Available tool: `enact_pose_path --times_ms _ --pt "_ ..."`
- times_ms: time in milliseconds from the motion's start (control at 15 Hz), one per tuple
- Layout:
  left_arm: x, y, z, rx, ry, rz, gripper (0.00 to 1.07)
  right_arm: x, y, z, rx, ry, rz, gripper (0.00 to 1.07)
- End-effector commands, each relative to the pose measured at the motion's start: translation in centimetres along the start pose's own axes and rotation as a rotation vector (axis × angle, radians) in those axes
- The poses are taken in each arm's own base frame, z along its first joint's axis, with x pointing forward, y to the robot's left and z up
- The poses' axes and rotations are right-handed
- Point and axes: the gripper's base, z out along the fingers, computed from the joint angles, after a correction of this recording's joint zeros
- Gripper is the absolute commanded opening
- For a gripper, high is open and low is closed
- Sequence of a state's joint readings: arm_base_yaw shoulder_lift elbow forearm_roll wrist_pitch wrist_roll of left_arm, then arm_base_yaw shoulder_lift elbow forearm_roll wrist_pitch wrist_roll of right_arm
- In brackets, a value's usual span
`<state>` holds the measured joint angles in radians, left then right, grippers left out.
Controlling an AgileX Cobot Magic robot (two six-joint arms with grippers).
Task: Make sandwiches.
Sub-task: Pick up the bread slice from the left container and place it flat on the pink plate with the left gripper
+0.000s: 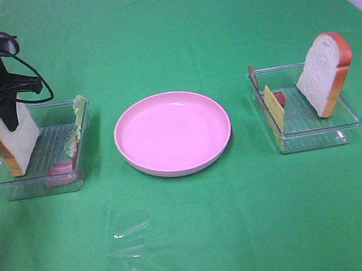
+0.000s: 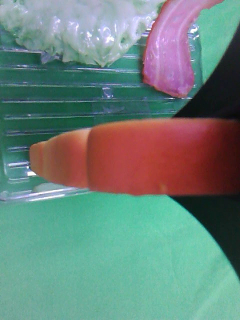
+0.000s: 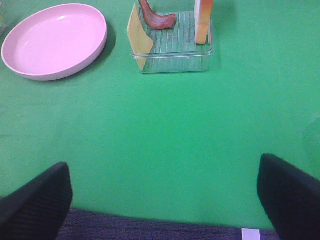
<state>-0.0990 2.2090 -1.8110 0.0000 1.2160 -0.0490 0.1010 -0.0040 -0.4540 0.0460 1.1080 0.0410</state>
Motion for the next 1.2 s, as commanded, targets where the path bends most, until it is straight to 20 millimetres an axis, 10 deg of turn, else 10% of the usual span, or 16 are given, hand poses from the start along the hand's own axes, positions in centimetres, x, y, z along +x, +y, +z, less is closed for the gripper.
enact_pose_path --times_ms 67,933,1200 --pt "0.3 0.1 -0.6 -0.010 0.018 -0.005 0.00 0.1 0.0 -0.1 -0.004 -0.021 -0.005 0.96" --pt "3.0 -1.9 -17.1 0.264 -0.324 -0.065 0.00 0.1 0.0 -0.1 -0.004 -0.021 -0.005 0.96" --pt "2.7 -5.4 -17.4 0.583 -0.319 -0.002 0.00 0.1 0.0 -0.1 -0.004 -0.021 -0.005 0.96"
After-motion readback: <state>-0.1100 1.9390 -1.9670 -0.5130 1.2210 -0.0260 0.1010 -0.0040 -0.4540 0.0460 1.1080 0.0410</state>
